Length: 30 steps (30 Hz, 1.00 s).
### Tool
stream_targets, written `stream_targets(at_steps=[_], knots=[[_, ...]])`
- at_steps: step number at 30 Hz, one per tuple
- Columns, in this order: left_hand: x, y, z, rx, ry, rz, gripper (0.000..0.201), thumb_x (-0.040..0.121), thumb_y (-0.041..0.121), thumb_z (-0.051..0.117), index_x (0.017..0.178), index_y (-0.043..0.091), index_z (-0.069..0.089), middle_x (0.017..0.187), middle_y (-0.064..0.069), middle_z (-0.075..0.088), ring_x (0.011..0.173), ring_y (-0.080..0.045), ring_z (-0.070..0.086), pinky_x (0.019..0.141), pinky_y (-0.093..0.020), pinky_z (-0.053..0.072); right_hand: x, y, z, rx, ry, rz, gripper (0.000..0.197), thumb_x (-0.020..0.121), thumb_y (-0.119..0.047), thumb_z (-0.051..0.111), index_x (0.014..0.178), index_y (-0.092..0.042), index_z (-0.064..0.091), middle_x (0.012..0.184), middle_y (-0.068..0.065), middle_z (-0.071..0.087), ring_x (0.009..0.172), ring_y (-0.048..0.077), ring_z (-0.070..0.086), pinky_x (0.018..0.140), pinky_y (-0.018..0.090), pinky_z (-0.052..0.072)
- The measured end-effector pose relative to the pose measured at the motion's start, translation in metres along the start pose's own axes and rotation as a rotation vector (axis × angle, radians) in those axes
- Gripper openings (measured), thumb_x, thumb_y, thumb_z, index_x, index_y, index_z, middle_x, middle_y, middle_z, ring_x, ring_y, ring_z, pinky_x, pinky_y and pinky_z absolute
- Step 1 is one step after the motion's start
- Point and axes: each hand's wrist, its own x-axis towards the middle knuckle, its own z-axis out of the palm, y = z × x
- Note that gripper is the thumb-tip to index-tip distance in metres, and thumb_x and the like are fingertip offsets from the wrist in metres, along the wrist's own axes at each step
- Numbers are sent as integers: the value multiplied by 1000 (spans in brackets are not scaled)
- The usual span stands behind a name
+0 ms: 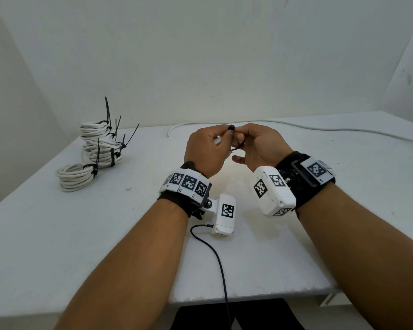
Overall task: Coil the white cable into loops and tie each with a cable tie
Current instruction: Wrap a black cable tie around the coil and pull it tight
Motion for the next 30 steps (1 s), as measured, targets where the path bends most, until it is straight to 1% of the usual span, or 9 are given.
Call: stream_targets(at_steps=[4, 9, 11, 13, 17, 19, 21, 25, 30], knots=[[1, -1, 1, -51, -40, 8, 17, 92, 29, 59, 88, 30, 76, 66, 4, 71, 61, -9, 70, 63, -39, 60, -4, -4, -3, -59, 13, -35, 23, 96, -18, 53, 74, -18, 61, 63, -8, 59, 79, 10, 62, 78, 36, 42], [1, -7, 1, -98, -9, -56, 20, 92, 21, 59, 78, 22, 74, 64, -1, 67, 55, -7, 63, 54, -30, 55, -7, -5, -5, -408, 4, -88, 26, 92, -44, 61, 75, -28, 74, 98, -12, 72, 113, 9, 61, 84, 36, 44], [-1, -7, 2, -145, -22, -102, 22, 91, 20, 60, 73, 21, 72, 63, -3, 65, 57, -13, 63, 57, -36, 59, -10, -7, -8, -525, 11, -59, 21, 89, -43, 66, 88, -24, 77, 109, -7, 73, 116, 10, 60, 87, 36, 47], [-2, -4, 3, -229, -67, -163, 21, 91, 19, 60, 75, 16, 74, 66, -10, 65, 62, -20, 63, 61, -42, 61, -13, -9, -12, -591, 55, -76, 25, 88, -39, 70, 92, -15, 78, 108, -2, 74, 116, 12, 60, 90, 37, 49], [-6, 4, 0, -309, -160, -176, 21, 96, 10, 57, 91, -4, 71, 80, -28, 64, 62, -14, 59, 52, -24, 55, -15, -10, -11, -552, 86, -94, 26, 88, -38, 69, 84, -14, 77, 99, -2, 76, 112, 14, 64, 88, 35, 51], [-6, 2, -2, -287, -131, -174, 25, 96, 11, 55, 87, -8, 70, 73, -21, 62, 54, -7, 56, 49, -19, 48, -12, -8, -11, -681, 143, -127, 40, 86, -53, 66, 83, -14, 78, 101, 8, 75, 108, 22, 65, 85, 40, 54], [-3, -4, -3, -205, -88, -160, 27, 94, 17, 56, 79, 0, 72, 67, -11, 64, 51, -9, 52, 51, -24, 45, -13, -8, -10, -758, 118, -115, 46, 84, -61, 62, 83, -18, 79, 103, 6, 74, 107, 21, 65, 88, 42, 53], [-1, -9, 1, -229, -105, -188, 26, 94, 18, 56, 81, 8, 76, 72, -6, 72, 54, -11, 52, 53, -27, 43, -17, -9, -10, -681, 38, -166, 18, 89, -38, 68, 87, -23, 78, 98, -14, 74, 98, -1, 62, 82, 27, 47], [-3, -8, 5, -299, -133, -210, 28, 97, 16, 54, 82, 6, 76, 79, -13, 73, 45, -12, 44, 49, -25, 42, -12, -9, -12, -499, 101, -171, 19, 90, -28, 67, 94, -11, 75, 96, -5, 72, 109, 14, 60, 83, 31, 46]])
